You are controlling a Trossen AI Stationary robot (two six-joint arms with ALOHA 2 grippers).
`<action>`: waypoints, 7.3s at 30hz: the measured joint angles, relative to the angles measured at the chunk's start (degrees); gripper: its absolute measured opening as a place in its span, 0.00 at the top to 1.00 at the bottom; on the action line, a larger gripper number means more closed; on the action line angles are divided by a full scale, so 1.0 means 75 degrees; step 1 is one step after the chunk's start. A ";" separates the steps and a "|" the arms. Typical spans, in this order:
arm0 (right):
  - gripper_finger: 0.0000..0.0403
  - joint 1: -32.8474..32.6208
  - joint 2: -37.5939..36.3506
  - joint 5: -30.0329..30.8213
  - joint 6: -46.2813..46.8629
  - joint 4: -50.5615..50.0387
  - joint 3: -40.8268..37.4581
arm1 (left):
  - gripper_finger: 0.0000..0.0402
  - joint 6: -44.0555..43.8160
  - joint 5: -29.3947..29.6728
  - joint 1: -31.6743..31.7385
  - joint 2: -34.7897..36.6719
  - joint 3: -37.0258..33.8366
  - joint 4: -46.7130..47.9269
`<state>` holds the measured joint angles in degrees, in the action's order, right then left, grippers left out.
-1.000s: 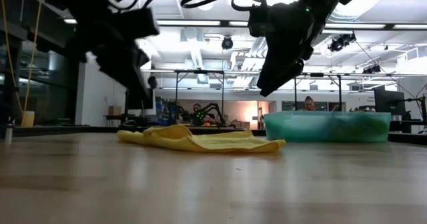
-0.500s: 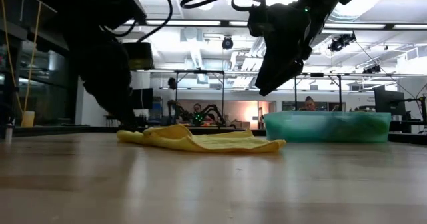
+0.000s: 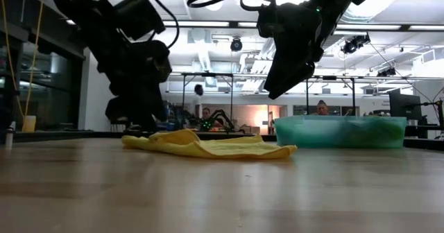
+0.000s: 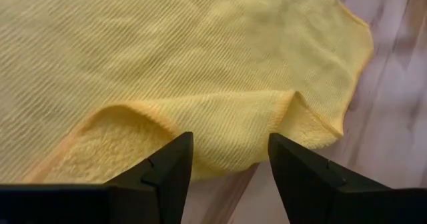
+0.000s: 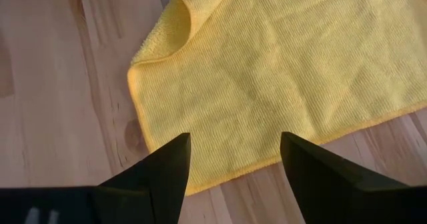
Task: Fold microfiber towels
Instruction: Fold the left yellow towel
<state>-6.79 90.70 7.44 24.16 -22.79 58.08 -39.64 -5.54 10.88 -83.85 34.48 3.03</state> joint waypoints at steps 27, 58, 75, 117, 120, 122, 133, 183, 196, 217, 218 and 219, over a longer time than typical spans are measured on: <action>0.44 0.0000 0.0000 0.0116 0.0207 0.0113 0.0000 | 0.54 -0.1683 -0.2087 0.0392 -0.0504 0.0003 -0.0776; 0.44 0.0000 0.0000 0.0537 0.0181 0.0146 0.0000 | 0.97 -0.1708 -0.2317 -0.0060 -0.0848 0.0000 -0.1003; 0.44 0.0006 0.0000 0.0621 0.0181 0.0131 0.0000 | 0.88 -0.0537 -0.1500 -0.0020 0.0196 0.0533 -0.0160; 0.44 0.0008 0.0000 0.0941 0.0402 0.0105 0.0000 | 0.47 1.0348 0.3277 -0.1609 -0.1131 0.0874 -0.0026; 0.44 0.0009 0.0000 0.0992 0.0393 0.0105 0.0000 | 0.47 1.0435 0.3398 -0.1537 -0.1132 0.0874 -0.0012; 0.44 0.0009 0.0000 0.0997 0.0398 0.0105 0.0000 | 0.47 1.0446 0.3450 -0.1499 -0.1134 0.0874 -0.0010; 0.44 0.0009 0.0000 0.1018 0.0506 0.0106 0.0000 | 0.49 1.0251 0.2859 -0.1494 -0.1134 0.0874 -0.0206; 0.44 0.0009 0.0000 0.1154 0.0781 0.0105 0.0000 | 0.99 0.9587 0.3837 -0.1394 -0.1574 0.0874 -0.0401; 0.44 0.0021 0.0000 0.0807 0.0079 0.0111 -0.0003 | 1.00 0.6286 0.2734 -0.1612 -0.0206 0.1799 0.3102; 0.44 -0.0027 0.0000 -0.1080 -0.1515 -0.0289 -0.0029 | 0.97 0.3769 0.1362 -0.2921 -0.0172 0.1786 0.4401; 0.44 -0.0085 0.0000 -0.1207 -0.1751 -0.0295 -0.0099 | 0.97 0.3767 0.1400 -0.2921 -0.0172 0.1786 0.4409; 0.44 -0.0140 0.0000 -0.1370 -0.2005 -0.0295 -0.0197 | 0.97 0.3766 0.1434 -0.2924 -0.0172 0.1786 0.4420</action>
<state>-7.84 90.70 -2.83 9.12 -25.00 56.61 -11.40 5.22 -11.05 -85.14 47.88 36.18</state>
